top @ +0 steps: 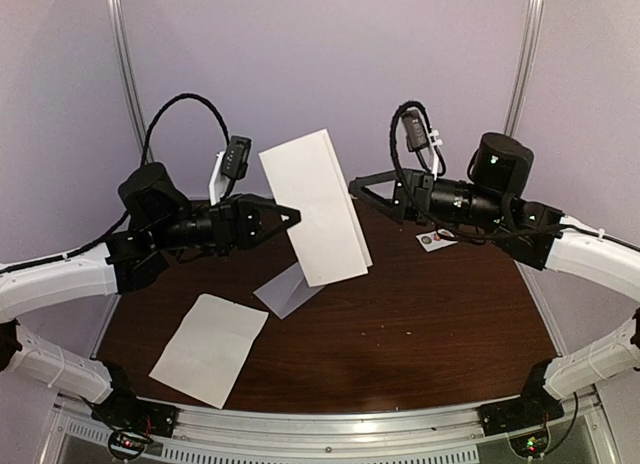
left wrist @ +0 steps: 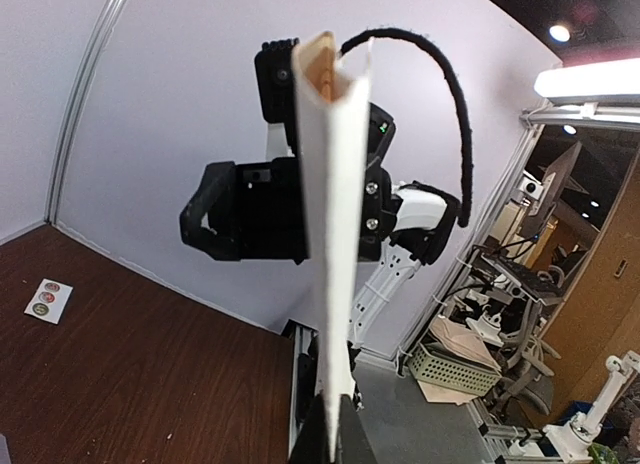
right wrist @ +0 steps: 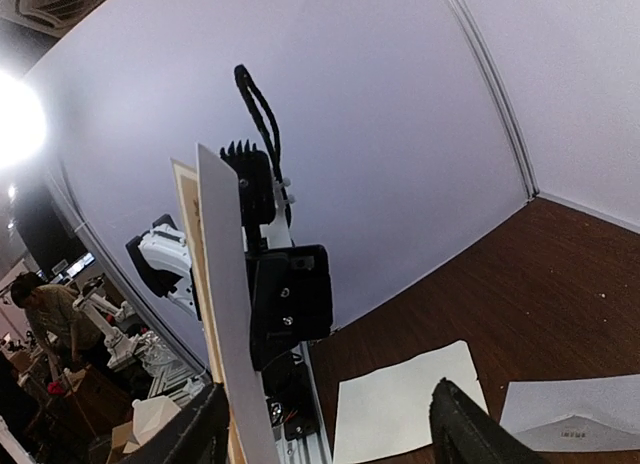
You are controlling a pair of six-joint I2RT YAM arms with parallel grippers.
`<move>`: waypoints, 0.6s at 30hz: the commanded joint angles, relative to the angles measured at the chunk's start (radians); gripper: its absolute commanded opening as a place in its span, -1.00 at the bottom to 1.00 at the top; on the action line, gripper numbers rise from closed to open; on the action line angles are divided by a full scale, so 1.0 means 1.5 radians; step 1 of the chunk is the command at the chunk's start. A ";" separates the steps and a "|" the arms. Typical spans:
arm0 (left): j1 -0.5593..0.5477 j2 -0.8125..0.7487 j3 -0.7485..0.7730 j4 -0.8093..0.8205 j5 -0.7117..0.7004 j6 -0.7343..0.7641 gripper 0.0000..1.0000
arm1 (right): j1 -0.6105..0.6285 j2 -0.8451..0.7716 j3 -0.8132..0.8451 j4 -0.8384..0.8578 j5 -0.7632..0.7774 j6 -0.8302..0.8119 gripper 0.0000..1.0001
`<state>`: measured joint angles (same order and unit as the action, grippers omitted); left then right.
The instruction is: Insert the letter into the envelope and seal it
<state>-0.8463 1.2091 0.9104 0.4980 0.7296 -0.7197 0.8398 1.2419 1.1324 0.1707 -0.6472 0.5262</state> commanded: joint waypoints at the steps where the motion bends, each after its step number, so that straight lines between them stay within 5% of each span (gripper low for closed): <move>1: -0.004 -0.022 -0.004 0.000 -0.005 0.020 -1.00 | -0.026 -0.057 -0.030 0.029 0.034 0.021 0.55; 11: -0.004 -0.014 0.011 -0.039 -0.012 0.029 -1.00 | 0.021 -0.038 0.000 -0.043 -0.025 -0.035 0.90; 18: -0.004 -0.002 0.016 -0.036 -0.004 0.025 -1.00 | 0.041 0.001 0.023 -0.049 -0.036 -0.042 0.44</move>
<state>-0.8463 1.1946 0.9104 0.4343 0.7193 -0.6945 0.8909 1.2167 1.1240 0.1013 -0.6769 0.4801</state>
